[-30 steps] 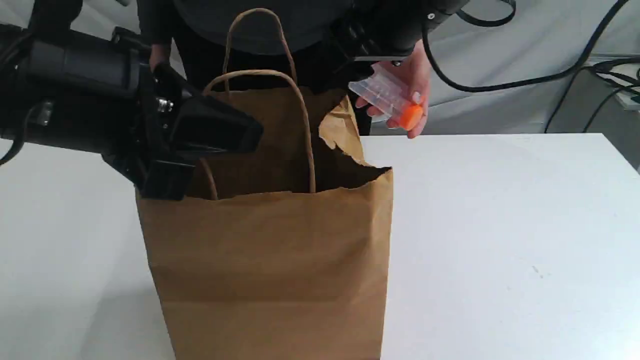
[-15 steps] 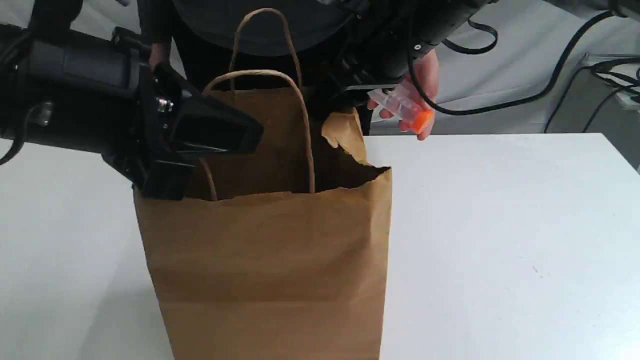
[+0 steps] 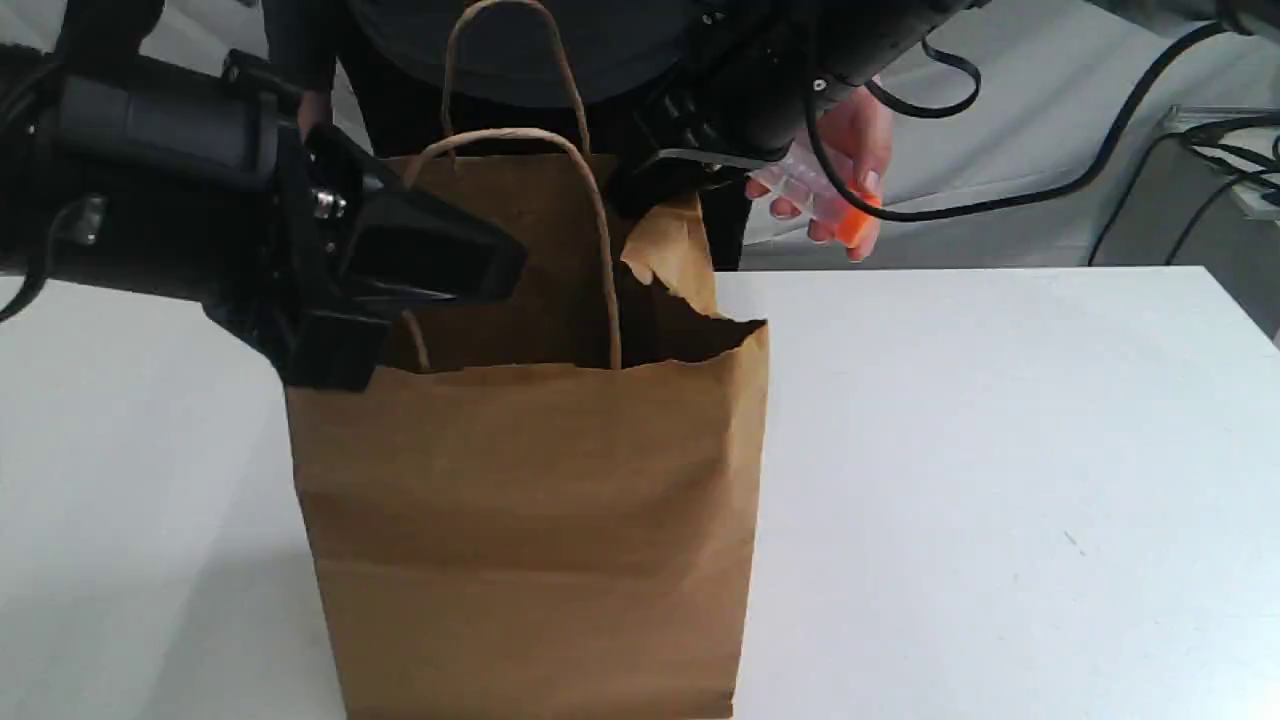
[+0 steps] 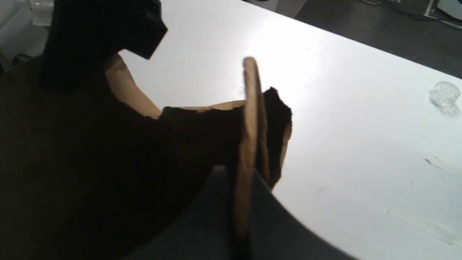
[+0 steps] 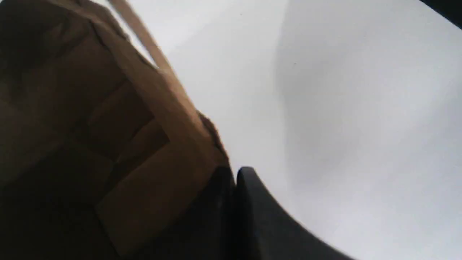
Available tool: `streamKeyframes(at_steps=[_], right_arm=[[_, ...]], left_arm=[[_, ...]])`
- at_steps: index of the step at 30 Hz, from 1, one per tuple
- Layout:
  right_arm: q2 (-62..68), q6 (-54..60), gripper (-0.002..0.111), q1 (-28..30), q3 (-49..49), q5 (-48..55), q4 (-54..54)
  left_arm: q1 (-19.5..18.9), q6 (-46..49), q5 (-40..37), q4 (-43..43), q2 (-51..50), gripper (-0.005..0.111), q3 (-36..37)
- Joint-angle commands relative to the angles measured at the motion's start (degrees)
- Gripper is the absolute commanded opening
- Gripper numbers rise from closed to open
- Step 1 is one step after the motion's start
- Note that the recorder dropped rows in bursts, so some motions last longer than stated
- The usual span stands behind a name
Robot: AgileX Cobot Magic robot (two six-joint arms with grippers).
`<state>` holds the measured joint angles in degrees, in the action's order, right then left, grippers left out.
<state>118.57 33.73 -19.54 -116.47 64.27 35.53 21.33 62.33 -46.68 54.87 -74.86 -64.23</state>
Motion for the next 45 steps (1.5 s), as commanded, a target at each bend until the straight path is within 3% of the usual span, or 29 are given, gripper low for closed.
streamKeyframes(at_steps=[1,12,16,45], right_arm=[[-0.2,-4.2,0.0,2.5,-0.3,-0.9,4.2],[0.4,-11.4,0.0,10.7,-0.3,5.7,15.7],[3.2,-13.1,0.0,10.8,-0.3,5.7,16.2],[7.7,-12.7,0.0,11.1,-0.3,5.7,20.1]], left_arm=[[0.3,-0.8,-3.2,3.1,0.1,0.0,-2.6],[0.3,-2.1,-4.0,6.9,0.1,0.0,-9.0],[0.3,-1.7,-4.0,10.5,0.1,0.0,-9.4],[0.3,-3.1,-4.3,7.6,-2.7,0.0,-9.4]])
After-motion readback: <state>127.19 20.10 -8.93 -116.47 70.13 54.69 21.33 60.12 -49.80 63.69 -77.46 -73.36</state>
